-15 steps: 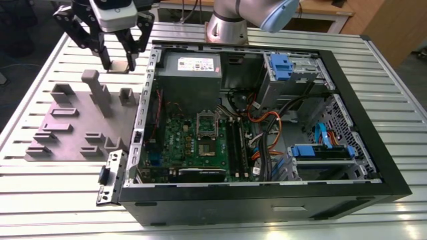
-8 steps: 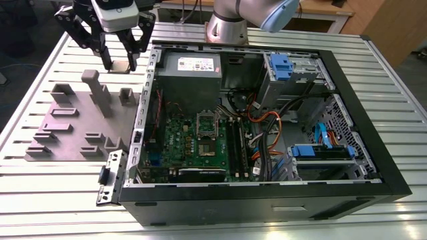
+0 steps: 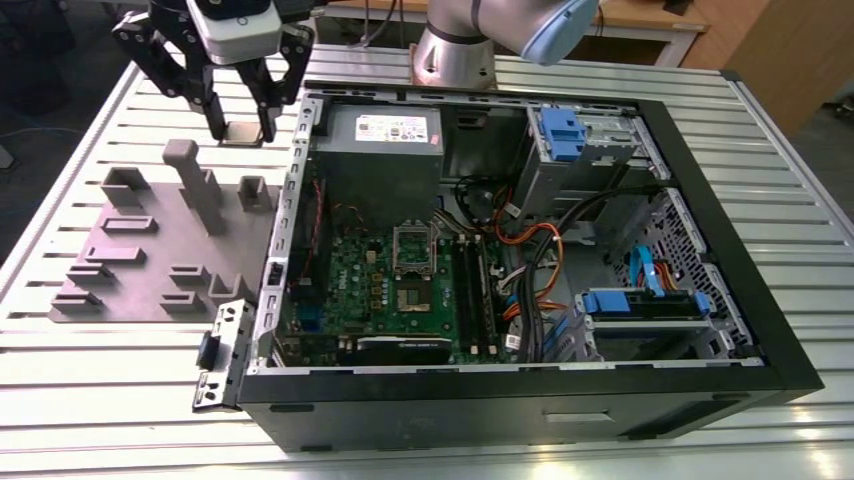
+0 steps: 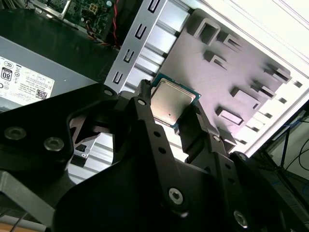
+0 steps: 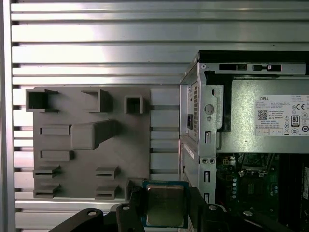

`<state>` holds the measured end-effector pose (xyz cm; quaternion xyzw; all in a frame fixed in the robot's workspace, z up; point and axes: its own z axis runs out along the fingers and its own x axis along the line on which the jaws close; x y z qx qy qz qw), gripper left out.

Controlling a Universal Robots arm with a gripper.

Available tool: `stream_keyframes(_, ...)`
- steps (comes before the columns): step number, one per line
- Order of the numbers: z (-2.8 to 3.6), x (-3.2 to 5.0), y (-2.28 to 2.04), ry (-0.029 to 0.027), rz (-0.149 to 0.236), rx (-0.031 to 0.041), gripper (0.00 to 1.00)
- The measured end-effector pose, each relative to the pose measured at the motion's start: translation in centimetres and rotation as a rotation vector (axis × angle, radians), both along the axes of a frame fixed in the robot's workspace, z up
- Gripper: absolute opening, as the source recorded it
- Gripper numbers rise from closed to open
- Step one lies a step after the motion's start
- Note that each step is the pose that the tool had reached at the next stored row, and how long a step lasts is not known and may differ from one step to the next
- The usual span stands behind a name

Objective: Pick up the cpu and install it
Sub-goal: 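Pick up the cpu and move it towards the insertion slot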

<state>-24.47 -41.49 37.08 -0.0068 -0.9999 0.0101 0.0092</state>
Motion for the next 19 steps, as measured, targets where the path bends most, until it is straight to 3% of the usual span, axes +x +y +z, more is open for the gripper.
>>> stream_keyframes(19,0.00,0.92,0.00,0.0000,0.000,-0.0001,0.47)
